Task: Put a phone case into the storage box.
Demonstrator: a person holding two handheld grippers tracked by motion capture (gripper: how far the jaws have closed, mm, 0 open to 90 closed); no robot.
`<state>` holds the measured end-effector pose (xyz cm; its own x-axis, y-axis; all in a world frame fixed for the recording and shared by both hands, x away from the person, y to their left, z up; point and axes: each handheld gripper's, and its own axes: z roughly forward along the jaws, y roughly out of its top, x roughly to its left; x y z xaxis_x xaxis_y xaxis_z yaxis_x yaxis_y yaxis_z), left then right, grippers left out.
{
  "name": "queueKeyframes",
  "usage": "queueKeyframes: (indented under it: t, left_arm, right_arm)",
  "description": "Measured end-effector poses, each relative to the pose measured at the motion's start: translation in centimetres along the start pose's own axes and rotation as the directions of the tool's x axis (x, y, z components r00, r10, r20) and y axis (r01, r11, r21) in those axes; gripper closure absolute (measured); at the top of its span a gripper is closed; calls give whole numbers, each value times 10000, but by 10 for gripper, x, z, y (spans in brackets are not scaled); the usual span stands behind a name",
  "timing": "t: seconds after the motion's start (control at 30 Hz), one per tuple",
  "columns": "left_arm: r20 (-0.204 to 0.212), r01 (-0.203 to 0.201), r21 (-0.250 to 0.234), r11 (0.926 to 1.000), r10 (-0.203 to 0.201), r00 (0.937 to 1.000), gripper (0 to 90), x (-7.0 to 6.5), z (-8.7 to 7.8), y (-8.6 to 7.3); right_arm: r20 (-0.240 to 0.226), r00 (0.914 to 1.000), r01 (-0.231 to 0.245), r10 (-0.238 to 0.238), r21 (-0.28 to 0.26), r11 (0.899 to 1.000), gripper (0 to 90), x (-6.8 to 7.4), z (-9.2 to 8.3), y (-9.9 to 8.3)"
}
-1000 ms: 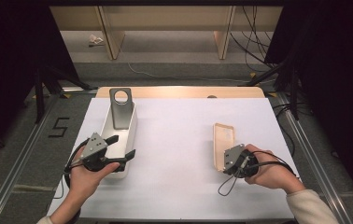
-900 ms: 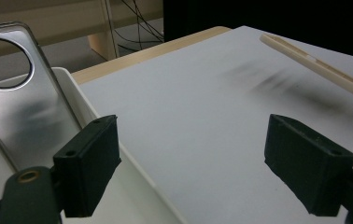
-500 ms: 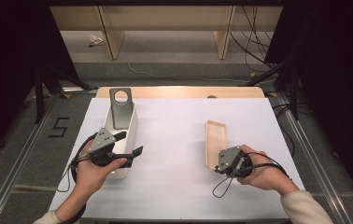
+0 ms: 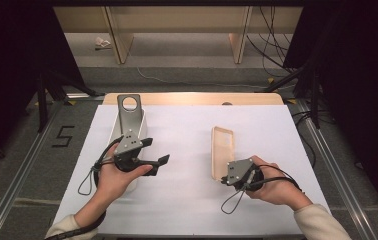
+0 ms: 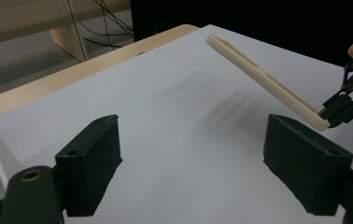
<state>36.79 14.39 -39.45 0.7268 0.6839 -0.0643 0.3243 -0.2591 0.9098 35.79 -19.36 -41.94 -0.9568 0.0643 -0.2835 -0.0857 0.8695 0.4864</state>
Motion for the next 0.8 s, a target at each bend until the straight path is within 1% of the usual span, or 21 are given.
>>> queueKeyframes:
  t: [0.03, 0.17, 0.2, 0.27, 0.3, 0.33, 0.37, 0.4, 0.43, 0.47, 0.5, 0.57, 0.6, 0.63, 0.67, 0.7, 0.73, 0.77, 0.8]
  left_arm:
    - [41, 23, 18, 10000, -23, 10000, 185, -1, 3, 2]
    - [248, 60, 107, 9999, -63, 9997, 185, -4, 13, 9]
    - [298, 74, 124, 9999, -78, 9995, 185, -5, 15, 11]
    - [358, 60, 165, 9998, -66, 9993, 185, -7, 19, 14]
    - [388, 53, 177, 9998, -60, 9992, 186, -8, 22, 17]
    - [448, 89, 177, 9998, -97, 9989, 188, -8, 25, 19]
    - [511, 113, 196, 9997, -123, 9986, 188, -9, 27, 21]
    - [547, 127, 213, 9997, -138, 9984, 189, -10, 29, 23]
    - [578, 125, 236, 9996, -138, 9982, 191, -10, 31, 25]
    - [606, 144, 258, 9996, -160, 9980, 191, -11, 34, 26]
    - [615, 155, 285, 9995, -173, 9980, 192, -12, 36, 28]
    - [633, 144, 375, 9992, -167, 9979, 195, -13, 41, 31]
    - [669, 146, 425, 9990, -174, 9976, 196, -13, 44, 33]
    - [697, 160, 484, 9987, -194, 9974, 196, -13, 47, 35]
    - [701, 203, 574, 9981, -243, 9972, 198, -13, 49, 36]
    - [678, 255, 639, 9976, -298, 9973, 201, -13, 52, 38]
    - [671, 263, 662, 9975, -308, 9973, 204, -13, 54, 39]
    - [679, 267, 677, 9973, -313, 9972, 207, -13, 57, 41]
    - [680, 258, 703, 9972, -306, 9972, 208, -13, 59, 43]
  right_arm:
    - [-78, 10000, 47, -47, -24, 10000, 881, 0, 1, 1]
    - [17, 10000, 12, -12, -138, 9999, 881, 1, 2, 3]
    - [-26, 10000, 29, -30, -171, 9998, 881, 0, 2, 4]
    - [56, 10000, 1, 1, -251, 9997, 881, 1, 3, 5]
    - [41, 9999, 108, -106, -279, 9996, 881, 1, 3, 5]
    - [82, 9999, 111, -109, -343, 9993, 880, 1, 3, 6]
    - [50, 10000, 25, -23, -376, 9993, 881, 1, 3, 7]
    - [70, 10000, 35, -32, -365, 9993, 881, 2, 3, 8]
    - [151, 9999, 25, -19, -409, 9992, 881, 2, 3, 8]
    - [57, 10000, 24, -21, -462, 9989, 880, 2, 4, 9]
    - [176, 9998, 16, -8, -454, 9990, 880, 2, 4, 10]
    - [102, 9999, 85, -80, -502, 9987, 880, 2, 5, 10]
    - [206, 9998, 16, -5, -560, 9984, 881, 2, 5, 11]
    - [131, 9999, 50, -43, -540, 9985, 881, 2, 5, 12]
    - [165, 9999, -16, 25, -541, 9985, 880, 3, 5, 12]
    - [284, 9996, 34, -17, -598, 9982, 880, 3, 5, 13]
    - [155, 9999, 76, -66, -607, 9981, 880, 3, 6, 14]
    - [268, 9996, -9, 24, -560, 9984, 880, 4, 5, 15]
    - [251, 9997, 37, -20, -657, 9978, 880, 4, 6, 15]
